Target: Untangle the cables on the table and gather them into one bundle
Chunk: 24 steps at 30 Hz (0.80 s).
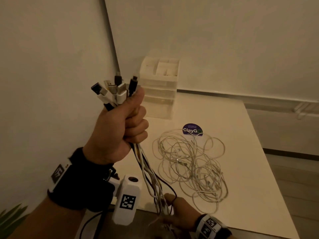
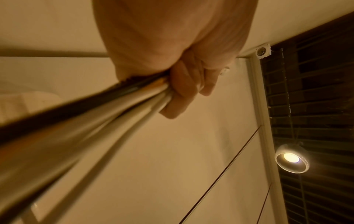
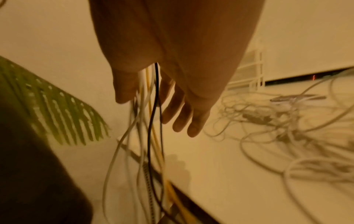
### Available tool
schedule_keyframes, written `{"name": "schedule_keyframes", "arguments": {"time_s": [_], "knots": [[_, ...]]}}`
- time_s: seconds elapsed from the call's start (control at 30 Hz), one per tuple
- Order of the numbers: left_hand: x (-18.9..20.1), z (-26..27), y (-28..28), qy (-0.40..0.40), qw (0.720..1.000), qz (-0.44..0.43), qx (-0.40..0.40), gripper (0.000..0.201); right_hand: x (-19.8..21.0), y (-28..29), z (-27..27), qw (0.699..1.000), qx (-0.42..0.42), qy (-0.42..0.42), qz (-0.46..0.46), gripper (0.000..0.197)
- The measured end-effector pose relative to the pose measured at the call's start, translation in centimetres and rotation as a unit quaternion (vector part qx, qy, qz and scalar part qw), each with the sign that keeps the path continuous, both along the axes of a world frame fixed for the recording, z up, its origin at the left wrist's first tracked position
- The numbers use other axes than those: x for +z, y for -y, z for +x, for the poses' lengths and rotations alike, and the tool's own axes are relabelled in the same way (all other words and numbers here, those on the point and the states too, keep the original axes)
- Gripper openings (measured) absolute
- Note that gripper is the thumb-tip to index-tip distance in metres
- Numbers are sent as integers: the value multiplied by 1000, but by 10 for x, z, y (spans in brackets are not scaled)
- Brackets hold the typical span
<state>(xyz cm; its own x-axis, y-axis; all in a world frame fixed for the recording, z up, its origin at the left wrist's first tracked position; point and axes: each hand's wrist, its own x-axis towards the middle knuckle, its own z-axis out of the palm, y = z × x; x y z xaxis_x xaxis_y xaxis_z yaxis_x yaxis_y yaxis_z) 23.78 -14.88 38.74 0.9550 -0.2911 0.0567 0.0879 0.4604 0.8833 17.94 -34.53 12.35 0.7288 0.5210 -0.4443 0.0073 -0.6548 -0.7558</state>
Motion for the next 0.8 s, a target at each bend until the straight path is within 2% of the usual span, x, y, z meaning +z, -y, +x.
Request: {"name": "schedule_keyframes", "arguments": {"time_s": [0.07,0.17,0.23,0.4,0.5,0.57,0.67,0.8], "knots": [[-5,3,6,-9,1000,0,2,55,9,27,9,1000,-21,-3,-4,47],[-13,7,14,-18,1000,-7,-16,64,17,75,25,999,-28,-7,-39,35],[-17,10,19,-20,1000,-9,-22,69,22,106,36,995,-57,18,-80,34],[-23,19,34,-31,999,-8,-3,72,21,166,70,967,-211,68,-129,25],[-25,25,41,-44,999,-6,10,71,10,180,101,940,-307,83,-121,11],[-26,28,47,-52,998,-2,24,71,3,178,125,930,-341,84,-112,10],[-30,31,53,-59,997,8,44,65,-11,167,164,928,-338,98,-118,14],[-33,31,56,-72,994,24,77,66,-31,156,209,939,-266,121,-184,21]]}}
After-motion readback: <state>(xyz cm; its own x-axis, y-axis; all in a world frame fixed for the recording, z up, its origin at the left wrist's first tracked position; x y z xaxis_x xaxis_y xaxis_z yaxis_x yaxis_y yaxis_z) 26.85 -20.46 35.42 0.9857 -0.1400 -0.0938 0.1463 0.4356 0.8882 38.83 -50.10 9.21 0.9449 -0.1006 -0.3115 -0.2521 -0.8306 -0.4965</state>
